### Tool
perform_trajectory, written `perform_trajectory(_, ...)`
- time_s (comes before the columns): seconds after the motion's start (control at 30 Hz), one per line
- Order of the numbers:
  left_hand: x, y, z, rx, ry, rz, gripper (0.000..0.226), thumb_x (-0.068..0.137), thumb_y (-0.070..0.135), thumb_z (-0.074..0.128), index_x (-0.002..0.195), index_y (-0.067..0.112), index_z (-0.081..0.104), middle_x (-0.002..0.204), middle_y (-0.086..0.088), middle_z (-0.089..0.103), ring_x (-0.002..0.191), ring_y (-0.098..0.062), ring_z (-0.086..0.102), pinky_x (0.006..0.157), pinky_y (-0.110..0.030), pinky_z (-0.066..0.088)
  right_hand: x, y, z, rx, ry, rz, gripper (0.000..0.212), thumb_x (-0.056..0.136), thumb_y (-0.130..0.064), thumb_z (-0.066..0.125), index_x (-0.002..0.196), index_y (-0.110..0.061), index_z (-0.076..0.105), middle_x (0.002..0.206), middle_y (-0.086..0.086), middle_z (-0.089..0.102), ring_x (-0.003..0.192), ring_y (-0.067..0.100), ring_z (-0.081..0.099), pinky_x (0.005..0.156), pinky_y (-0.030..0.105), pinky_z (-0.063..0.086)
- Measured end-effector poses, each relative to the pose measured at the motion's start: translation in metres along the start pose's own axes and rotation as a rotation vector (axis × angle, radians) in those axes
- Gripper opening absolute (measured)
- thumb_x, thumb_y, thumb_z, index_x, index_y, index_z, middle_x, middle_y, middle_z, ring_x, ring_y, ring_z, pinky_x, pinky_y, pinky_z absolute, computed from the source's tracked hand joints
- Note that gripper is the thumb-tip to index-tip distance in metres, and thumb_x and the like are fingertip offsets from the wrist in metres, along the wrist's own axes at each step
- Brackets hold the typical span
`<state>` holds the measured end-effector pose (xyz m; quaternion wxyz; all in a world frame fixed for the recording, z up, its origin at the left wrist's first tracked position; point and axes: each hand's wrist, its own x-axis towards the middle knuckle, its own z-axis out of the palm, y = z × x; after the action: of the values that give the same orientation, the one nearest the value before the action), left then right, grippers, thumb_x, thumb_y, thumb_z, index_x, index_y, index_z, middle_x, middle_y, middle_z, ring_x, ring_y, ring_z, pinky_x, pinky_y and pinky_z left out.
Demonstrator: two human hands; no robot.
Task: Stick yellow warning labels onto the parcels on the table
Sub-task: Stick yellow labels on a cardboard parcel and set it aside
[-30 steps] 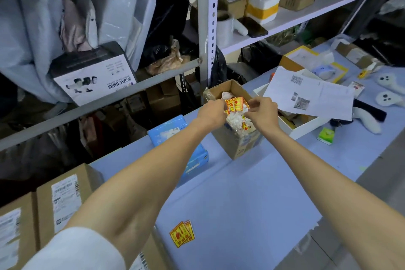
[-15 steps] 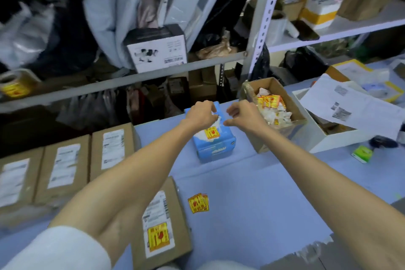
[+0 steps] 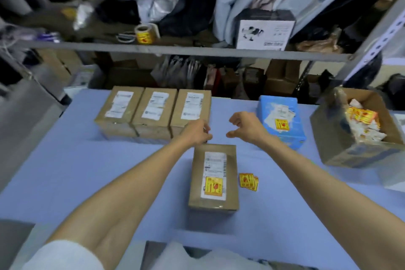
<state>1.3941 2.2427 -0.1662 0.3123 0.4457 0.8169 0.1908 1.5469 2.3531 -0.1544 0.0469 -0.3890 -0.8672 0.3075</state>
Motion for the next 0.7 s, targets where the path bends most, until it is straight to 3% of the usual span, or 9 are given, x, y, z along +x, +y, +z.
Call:
perform_trajectory(0.07,-0.013,-0.019,0.007,-0.038,0.008,-0.023,0.043,0.08,0.026,0.072,0.116,0.006,0.058,0.118,-0.01,0.063,0.108,-0.025,0.06,0.077,-0.027,0.048,-0.007,-0.003,0.017,-0.032,-0.024,0.003,0.057,0.072,-0.024,0.082,0.12,-0.004,0.059,0.121,0.013,0.062,0.111,0.027,0.057,0.091,0.039,0.049)
perform_trajectory(0.13,-0.026,-0.034,0.018,-0.084,0.013,-0.063,0.068,0.08,0.027,0.074,0.134,0.003,0.043,0.137,-0.013,0.049,0.125,-0.028,0.049,0.097,-0.033,0.044,-0.019,-0.002,0.033,-0.039,-0.011,0.03,0.057,0.076,-0.021,0.079,0.125,-0.002,0.055,0.127,0.014,0.058,0.116,0.028,0.055,0.094,0.037,0.047)
perform_trajectory(0.2,-0.036,-0.048,0.032,-0.194,-0.006,-0.115,0.09,0.077,0.031,0.077,0.144,0.003,0.024,0.146,-0.014,0.036,0.132,-0.031,0.041,0.107,-0.041,0.039,-0.032,0.002,0.049,-0.007,0.039,0.104,0.057,0.079,-0.018,0.075,0.128,-0.002,0.052,0.128,0.015,0.057,0.116,0.03,0.055,0.094,0.037,0.047)
perform_trajectory(0.4,-0.052,-0.07,0.065,-0.462,0.02,-0.15,0.075,0.066,0.03,0.085,0.125,0.015,0.041,0.13,-0.007,0.049,0.119,-0.023,0.052,0.1,-0.043,0.047,-0.074,0.017,0.094,0.187,0.068,0.299,0.045,0.08,-0.019,0.072,0.116,-0.006,0.048,0.118,0.011,0.059,0.103,0.026,0.058,0.085,0.038,0.052)
perform_trajectory(0.53,-0.064,-0.074,0.074,-0.59,0.065,-0.118,0.077,0.072,0.023,0.082,0.136,0.019,0.04,0.132,-0.001,0.046,0.119,-0.015,0.05,0.094,-0.028,0.045,-0.095,0.019,0.108,0.39,0.146,0.365,0.045,0.086,-0.023,0.067,0.126,-0.011,0.05,0.118,0.007,0.064,0.099,0.022,0.063,0.083,0.033,0.053)
perform_trajectory(0.7,-0.084,-0.078,0.084,-0.697,0.035,-0.078,0.086,0.076,0.018,0.079,0.145,0.031,0.029,0.14,-0.001,0.043,0.129,-0.016,0.043,0.098,-0.028,0.042,-0.113,0.017,0.12,0.51,0.209,0.373,0.05,0.09,-0.029,0.062,0.137,-0.021,0.046,0.118,0.001,0.063,0.094,0.015,0.061,0.079,0.025,0.049)
